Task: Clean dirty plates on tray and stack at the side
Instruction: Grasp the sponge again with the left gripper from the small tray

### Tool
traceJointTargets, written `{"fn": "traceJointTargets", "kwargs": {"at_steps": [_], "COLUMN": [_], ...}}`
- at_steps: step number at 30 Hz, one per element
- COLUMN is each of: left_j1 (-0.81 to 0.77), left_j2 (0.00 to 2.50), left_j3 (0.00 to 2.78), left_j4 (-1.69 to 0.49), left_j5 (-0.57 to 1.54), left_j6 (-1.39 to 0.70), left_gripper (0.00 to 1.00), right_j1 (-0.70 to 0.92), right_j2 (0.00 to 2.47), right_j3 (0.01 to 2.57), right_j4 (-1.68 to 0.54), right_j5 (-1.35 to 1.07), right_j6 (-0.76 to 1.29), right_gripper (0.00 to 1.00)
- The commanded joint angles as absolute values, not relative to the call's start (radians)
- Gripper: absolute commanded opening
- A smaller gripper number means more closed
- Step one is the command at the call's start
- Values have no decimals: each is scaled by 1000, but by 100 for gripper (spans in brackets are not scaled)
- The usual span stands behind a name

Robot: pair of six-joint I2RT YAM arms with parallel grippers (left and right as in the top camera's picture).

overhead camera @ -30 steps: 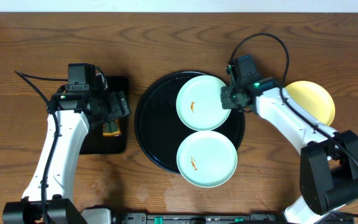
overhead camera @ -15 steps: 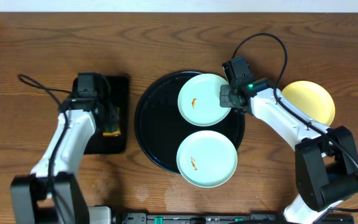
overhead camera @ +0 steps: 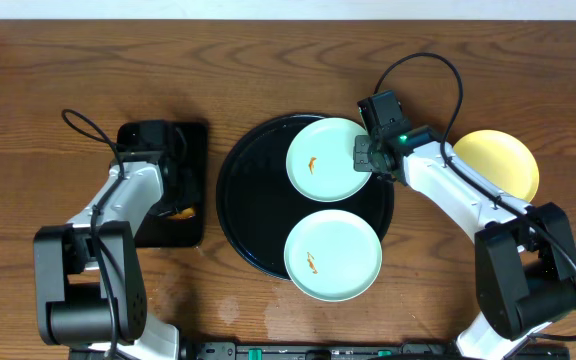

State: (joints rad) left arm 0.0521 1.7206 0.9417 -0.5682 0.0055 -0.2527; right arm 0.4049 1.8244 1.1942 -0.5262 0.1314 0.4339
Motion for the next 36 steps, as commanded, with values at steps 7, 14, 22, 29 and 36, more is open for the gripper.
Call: {"fn": "traceJointTargets", "kwargs": {"at_steps": [7,14,22,29,36], "left_j1": [56,56,56,56,56], "left_j2": [1598,1629,1745,1678,1559], "left_j3": [1001,944,899,947,952], "left_j4": [-619,-493,-402,-455,-567], "left_j5": [7,7,9,8,9], "left_j6": [-229,-207,-176,-176,-181], "left_gripper": [68,60,14,15,58], "right_j1": [406,406,407,407,407], "right_j2": [1830,1830,1830,1830,1830], "right_j3": [1198,1198,1198,1198,1198], "right_j4": [-524,-517,-519,-520,-520], "right_j5": [153,153,141,141,141], "right_j6": [447,448,448,448,447], "right_gripper": [1,1,1,1,1]}}
